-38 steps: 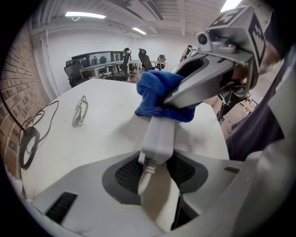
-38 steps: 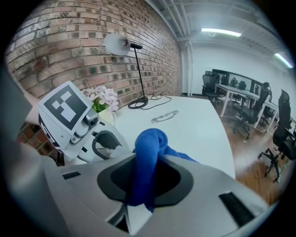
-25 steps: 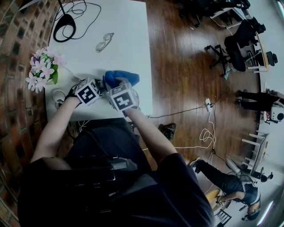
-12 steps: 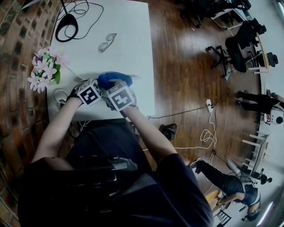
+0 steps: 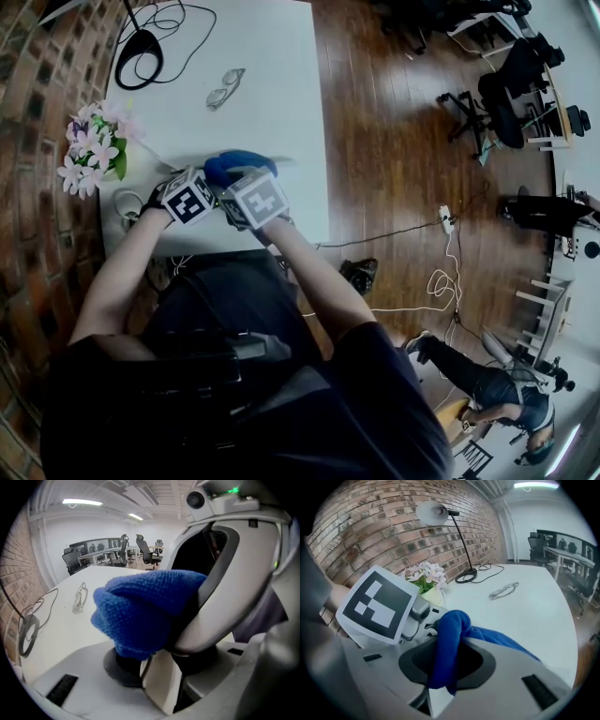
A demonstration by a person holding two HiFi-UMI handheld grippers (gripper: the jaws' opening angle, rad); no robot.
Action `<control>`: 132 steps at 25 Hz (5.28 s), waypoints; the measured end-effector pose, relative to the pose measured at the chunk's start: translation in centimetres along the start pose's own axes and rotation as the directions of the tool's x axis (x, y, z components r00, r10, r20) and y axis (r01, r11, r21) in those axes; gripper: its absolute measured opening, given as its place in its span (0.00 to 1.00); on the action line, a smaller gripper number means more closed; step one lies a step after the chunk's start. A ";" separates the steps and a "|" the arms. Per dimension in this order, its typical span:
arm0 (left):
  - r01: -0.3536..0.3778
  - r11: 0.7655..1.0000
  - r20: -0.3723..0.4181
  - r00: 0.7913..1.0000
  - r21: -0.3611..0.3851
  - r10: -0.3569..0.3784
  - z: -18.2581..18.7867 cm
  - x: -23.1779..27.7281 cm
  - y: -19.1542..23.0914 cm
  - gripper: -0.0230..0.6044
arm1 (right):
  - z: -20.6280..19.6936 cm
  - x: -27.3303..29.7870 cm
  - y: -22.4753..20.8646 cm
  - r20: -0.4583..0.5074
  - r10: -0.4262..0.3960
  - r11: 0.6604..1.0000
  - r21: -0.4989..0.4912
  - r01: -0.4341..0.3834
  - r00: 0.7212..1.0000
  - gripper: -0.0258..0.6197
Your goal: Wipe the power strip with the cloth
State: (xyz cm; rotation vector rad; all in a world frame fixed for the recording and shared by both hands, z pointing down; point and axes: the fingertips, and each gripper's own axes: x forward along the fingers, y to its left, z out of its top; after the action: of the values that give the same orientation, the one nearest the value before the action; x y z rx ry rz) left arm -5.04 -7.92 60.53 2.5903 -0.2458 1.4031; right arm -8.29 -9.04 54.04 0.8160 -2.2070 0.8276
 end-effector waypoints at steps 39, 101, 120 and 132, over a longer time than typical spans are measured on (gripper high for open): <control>-0.005 0.999 -0.043 0.999 -0.035 0.003 -0.1 0.2 0.0 0.32 | -0.2 -0.7 -1.9 0.072 0.111 0.983 0.142 -0.120 0.991 0.17; -0.099 0.989 -0.197 0.978 -0.110 0.076 -0.4 0.5 0.4 0.31 | -5.1 -10.6 -14.5 0.220 0.015 0.979 0.196 -0.059 0.975 0.17; -0.091 0.992 -0.116 0.990 -0.089 0.081 -0.2 0.2 0.7 0.31 | -8.1 -14.6 -17.9 0.141 -0.226 0.924 0.345 0.166 0.964 0.18; -0.076 0.997 -0.066 0.995 -0.014 0.075 0.1 0.2 0.0 0.32 | -4.8 -16.6 -14.7 0.247 -0.236 0.919 0.372 0.133 0.940 0.18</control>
State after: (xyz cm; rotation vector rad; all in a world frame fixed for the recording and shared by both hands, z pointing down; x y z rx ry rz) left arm -4.82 -7.96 60.66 2.5421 -0.3477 1.5017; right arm 13.95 -9.17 49.66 1.3780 -2.2079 1.0802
